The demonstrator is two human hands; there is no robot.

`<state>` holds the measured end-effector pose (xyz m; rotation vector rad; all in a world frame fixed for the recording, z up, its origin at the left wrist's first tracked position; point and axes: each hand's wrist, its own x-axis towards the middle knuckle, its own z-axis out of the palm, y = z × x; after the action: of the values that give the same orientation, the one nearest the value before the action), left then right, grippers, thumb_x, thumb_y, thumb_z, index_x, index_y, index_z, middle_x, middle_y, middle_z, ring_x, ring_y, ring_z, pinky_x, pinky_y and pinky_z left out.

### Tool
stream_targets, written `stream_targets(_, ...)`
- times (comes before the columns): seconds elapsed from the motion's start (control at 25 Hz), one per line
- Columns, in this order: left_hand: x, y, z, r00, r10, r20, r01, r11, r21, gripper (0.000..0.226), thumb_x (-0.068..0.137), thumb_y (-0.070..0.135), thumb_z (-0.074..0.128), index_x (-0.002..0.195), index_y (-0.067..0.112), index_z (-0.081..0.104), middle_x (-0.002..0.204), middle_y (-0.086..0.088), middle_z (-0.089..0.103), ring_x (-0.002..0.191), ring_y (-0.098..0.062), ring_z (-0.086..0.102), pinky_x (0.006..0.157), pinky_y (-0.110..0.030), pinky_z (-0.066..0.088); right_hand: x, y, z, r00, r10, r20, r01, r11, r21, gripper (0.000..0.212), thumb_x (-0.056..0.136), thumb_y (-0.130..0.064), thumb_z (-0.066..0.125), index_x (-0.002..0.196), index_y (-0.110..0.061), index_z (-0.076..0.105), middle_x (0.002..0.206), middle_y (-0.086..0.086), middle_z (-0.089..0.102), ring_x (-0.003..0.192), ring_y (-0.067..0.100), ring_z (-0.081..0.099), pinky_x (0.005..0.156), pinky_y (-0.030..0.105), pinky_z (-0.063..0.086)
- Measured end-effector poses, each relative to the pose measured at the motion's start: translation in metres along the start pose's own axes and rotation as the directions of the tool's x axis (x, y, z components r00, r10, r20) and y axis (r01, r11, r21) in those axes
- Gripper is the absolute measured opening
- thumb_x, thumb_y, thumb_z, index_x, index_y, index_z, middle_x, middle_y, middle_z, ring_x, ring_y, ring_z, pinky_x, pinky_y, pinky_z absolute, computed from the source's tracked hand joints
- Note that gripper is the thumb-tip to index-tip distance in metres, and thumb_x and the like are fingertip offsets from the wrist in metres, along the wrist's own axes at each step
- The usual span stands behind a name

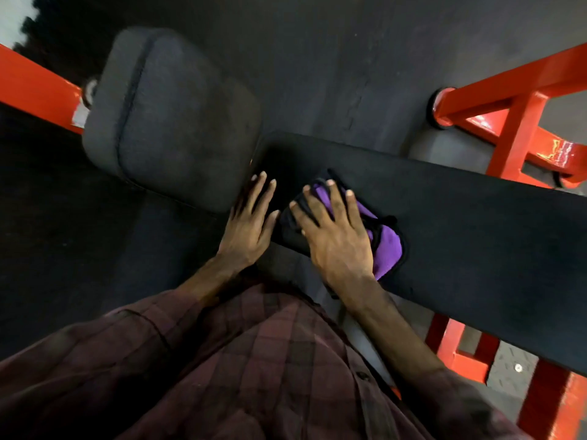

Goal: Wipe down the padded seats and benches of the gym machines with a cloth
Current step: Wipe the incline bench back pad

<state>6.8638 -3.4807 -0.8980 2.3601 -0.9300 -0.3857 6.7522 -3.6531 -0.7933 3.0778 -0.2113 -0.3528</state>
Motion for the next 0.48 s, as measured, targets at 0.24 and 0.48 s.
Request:
stream_targets(0.24, -0.032, 0.004, 0.007, 0.992, -0.119, 0.049, 0.121, 0.992, -0.024, 0.067, 0.113, 0.047, 0.034, 0.169, 0.014, 0.016, 0.178, -0.002, 0.005, 0.164, -0.02, 0.004, 0.132, -0.049, 0.009, -0.037, 0.063, -0.005, 0.984, -0.15, -0.092, 0.149, 0.989, -0.018, 0.051, 0.103, -0.035, 0.054, 0.154, -0.035, 0.05, 0.168, -0.003, 0.038, 0.159, 0.035, 0.025, 0.126, 0.057, 0.021)
stream_targets(0.48, -0.036, -0.006, 0.006, 0.996, -0.085, 0.032, 0.085, 0.996, -0.008, 0.071, 0.111, 0.054, 0.035, 0.168, 0.015, 0.019, 0.177, -0.003, 0.009, 0.164, -0.019, 0.007, 0.13, -0.053, 0.018, -0.001, 0.052, -0.005, 0.97, -0.24, -0.05, 0.239, 0.971, -0.025, 0.049, 0.105, -0.038, 0.05, 0.154, -0.035, 0.05, 0.166, -0.003, 0.041, 0.158, 0.035, 0.027, 0.125, 0.057, 0.025)
